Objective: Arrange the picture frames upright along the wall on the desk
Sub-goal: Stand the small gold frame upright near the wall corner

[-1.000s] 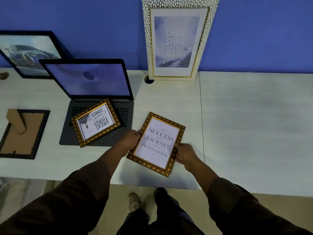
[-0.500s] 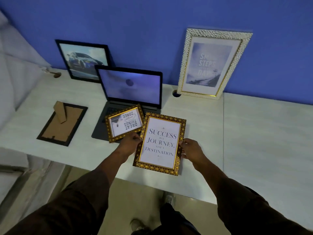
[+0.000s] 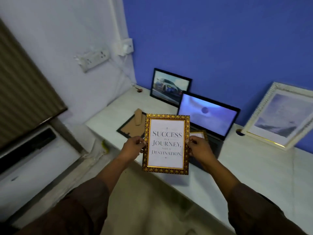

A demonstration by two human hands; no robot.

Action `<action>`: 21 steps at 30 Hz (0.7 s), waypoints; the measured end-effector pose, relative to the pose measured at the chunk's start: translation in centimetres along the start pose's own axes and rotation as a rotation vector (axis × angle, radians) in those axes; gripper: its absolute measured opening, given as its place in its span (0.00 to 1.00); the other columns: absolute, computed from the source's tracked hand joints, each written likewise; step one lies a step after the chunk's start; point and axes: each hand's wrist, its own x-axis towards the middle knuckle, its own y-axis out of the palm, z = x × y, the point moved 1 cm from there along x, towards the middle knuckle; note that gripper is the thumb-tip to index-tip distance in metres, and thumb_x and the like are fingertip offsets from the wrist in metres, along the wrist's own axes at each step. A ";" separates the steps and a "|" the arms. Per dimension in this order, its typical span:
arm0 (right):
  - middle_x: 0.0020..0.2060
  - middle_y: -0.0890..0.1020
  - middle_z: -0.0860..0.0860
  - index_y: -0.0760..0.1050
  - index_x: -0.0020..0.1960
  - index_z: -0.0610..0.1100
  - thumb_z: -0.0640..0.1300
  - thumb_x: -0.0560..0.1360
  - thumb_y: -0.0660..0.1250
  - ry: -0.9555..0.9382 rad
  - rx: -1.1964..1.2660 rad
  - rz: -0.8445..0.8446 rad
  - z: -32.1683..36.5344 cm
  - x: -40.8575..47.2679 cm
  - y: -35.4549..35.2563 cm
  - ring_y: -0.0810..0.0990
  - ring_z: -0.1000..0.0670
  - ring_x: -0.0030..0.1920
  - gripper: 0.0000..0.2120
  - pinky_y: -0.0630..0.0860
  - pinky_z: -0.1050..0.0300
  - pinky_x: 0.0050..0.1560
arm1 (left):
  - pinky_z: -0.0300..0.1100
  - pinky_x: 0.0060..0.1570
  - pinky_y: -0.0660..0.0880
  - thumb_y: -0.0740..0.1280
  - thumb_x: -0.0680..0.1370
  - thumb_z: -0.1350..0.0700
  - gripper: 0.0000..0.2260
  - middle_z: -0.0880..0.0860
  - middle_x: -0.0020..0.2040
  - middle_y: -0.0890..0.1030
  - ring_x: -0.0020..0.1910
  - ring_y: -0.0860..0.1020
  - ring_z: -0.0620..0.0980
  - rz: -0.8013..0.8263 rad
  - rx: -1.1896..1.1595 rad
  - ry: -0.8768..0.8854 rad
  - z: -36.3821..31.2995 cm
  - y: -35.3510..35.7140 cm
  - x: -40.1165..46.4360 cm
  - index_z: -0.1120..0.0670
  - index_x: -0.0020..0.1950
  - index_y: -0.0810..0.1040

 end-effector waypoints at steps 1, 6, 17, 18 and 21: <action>0.49 0.87 0.49 0.83 0.53 0.48 0.49 0.81 0.64 -0.037 -0.037 0.016 1.3 0.0 1.4 0.85 0.46 0.50 0.09 0.83 0.43 0.53 | 0.44 0.40 0.73 0.66 0.81 0.56 0.08 0.51 0.41 0.83 0.38 0.80 0.51 -0.032 -0.016 0.004 0.3 -1.7 -0.3 0.52 0.42 0.79; 0.38 0.84 0.50 0.80 0.42 0.47 0.46 0.82 0.65 -0.175 -0.148 0.058 7.6 1.3 6.9 0.82 0.48 0.41 0.11 0.76 0.55 0.41 | 0.42 0.39 0.74 0.65 0.81 0.58 0.07 0.55 0.43 0.83 0.39 0.80 0.52 -0.180 -0.065 0.027 0.9 -8.3 -0.3 0.60 0.49 0.81; 0.44 0.86 0.49 0.83 0.49 0.47 0.48 0.82 0.65 -0.331 -0.219 0.137 16.8 11.0 15.2 0.85 0.47 0.46 0.09 0.83 0.44 0.54 | 0.42 0.41 0.75 0.65 0.82 0.56 0.08 0.53 0.45 0.85 0.41 0.83 0.50 -0.374 -0.084 0.015 0.0 -17.6 7.0 0.55 0.49 0.83; 0.44 0.86 0.50 0.83 0.49 0.48 0.48 0.81 0.66 -0.345 -0.213 0.140 17.5 12.7 15.8 0.84 0.47 0.47 0.08 0.83 0.43 0.54 | 0.43 0.42 0.75 0.65 0.82 0.56 0.08 0.53 0.45 0.86 0.41 0.83 0.50 -0.380 -0.072 0.017 -0.4 -18.3 8.5 0.55 0.48 0.83; 0.42 0.86 0.51 0.83 0.46 0.49 0.49 0.80 0.66 -0.376 -0.256 0.137 19.4 17.8 16.8 0.84 0.47 0.45 0.09 0.82 0.40 0.52 | 0.43 0.43 0.75 0.65 0.82 0.56 0.08 0.52 0.43 0.86 0.39 0.84 0.49 -0.376 -0.034 0.008 -1.4 -19.9 13.1 0.55 0.46 0.83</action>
